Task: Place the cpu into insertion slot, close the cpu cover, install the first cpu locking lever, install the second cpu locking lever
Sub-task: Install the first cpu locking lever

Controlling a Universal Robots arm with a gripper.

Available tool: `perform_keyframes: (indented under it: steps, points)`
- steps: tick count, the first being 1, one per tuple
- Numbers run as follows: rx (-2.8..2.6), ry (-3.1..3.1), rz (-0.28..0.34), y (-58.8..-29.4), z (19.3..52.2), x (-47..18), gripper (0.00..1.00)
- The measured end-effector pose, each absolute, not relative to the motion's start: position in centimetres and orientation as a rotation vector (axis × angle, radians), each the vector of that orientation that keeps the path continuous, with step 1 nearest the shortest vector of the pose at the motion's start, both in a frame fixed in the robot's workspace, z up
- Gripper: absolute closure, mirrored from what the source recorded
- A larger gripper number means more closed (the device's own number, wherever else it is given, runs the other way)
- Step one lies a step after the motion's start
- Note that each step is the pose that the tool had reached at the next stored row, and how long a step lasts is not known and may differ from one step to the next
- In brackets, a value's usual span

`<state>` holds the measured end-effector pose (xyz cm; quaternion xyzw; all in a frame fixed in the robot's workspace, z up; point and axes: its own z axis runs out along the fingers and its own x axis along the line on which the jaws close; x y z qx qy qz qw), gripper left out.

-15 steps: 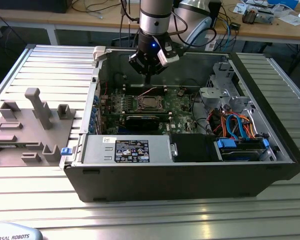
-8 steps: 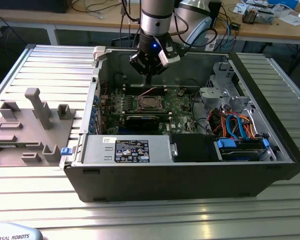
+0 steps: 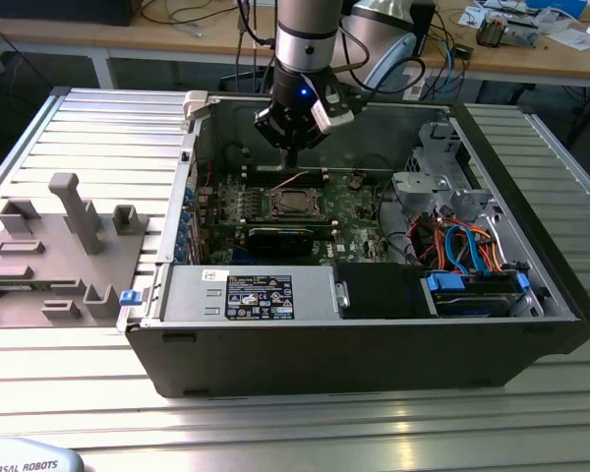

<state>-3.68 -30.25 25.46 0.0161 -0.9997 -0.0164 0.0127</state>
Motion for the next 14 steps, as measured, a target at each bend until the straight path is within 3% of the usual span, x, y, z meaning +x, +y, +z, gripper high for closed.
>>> perform_keyframes:
  steps: [14]
  points:
    - [0.050, -3.115, -0.051, -30.25, 24.99, -3.79, 0.89]
